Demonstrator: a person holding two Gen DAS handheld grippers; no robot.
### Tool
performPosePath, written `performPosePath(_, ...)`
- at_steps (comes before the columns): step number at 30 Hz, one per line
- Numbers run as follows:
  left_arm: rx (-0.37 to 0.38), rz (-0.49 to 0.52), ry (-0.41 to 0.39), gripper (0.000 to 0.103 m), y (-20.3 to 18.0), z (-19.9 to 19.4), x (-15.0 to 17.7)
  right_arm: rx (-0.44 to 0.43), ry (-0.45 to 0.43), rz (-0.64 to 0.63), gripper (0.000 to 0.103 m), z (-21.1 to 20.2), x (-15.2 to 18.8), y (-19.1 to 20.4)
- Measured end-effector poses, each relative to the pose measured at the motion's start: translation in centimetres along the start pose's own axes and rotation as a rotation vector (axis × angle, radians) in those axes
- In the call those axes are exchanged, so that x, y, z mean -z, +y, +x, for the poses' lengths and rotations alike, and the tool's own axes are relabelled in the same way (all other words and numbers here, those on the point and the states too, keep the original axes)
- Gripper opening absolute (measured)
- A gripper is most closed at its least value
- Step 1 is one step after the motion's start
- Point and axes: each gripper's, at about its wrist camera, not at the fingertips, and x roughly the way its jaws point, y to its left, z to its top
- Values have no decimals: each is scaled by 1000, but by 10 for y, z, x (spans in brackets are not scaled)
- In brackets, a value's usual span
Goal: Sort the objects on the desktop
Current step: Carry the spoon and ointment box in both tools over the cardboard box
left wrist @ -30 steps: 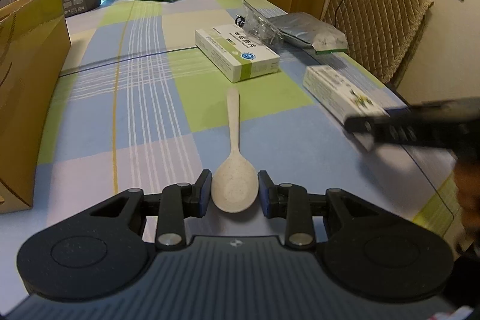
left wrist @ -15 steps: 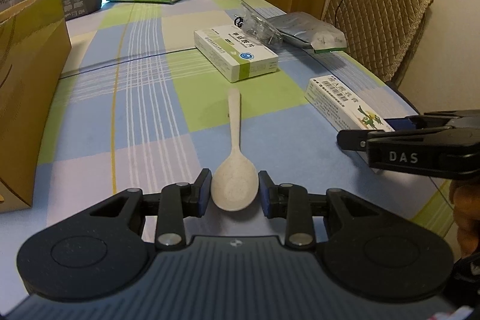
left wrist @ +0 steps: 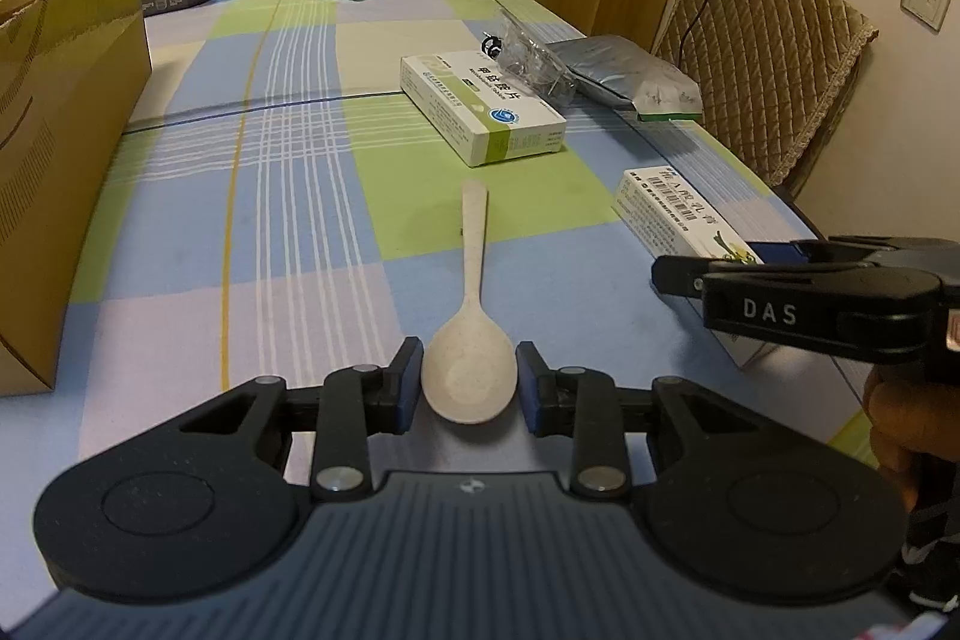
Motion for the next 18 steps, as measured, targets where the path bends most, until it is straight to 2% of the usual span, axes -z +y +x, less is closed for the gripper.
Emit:
performPosePath(8, -10, 31, -9, 27, -4, 0, 0, 17, 0, -33, 45, 6, -4, 5)
performPosePath(10, -12, 37, -10, 27, -5, 1, 0, 26, 9, -34, 36, 7, -4, 5)
performPosePath(18, -20, 55, -24, 27, -6, -2, -1, 30, -7, -15, 35, -5, -2, 7)
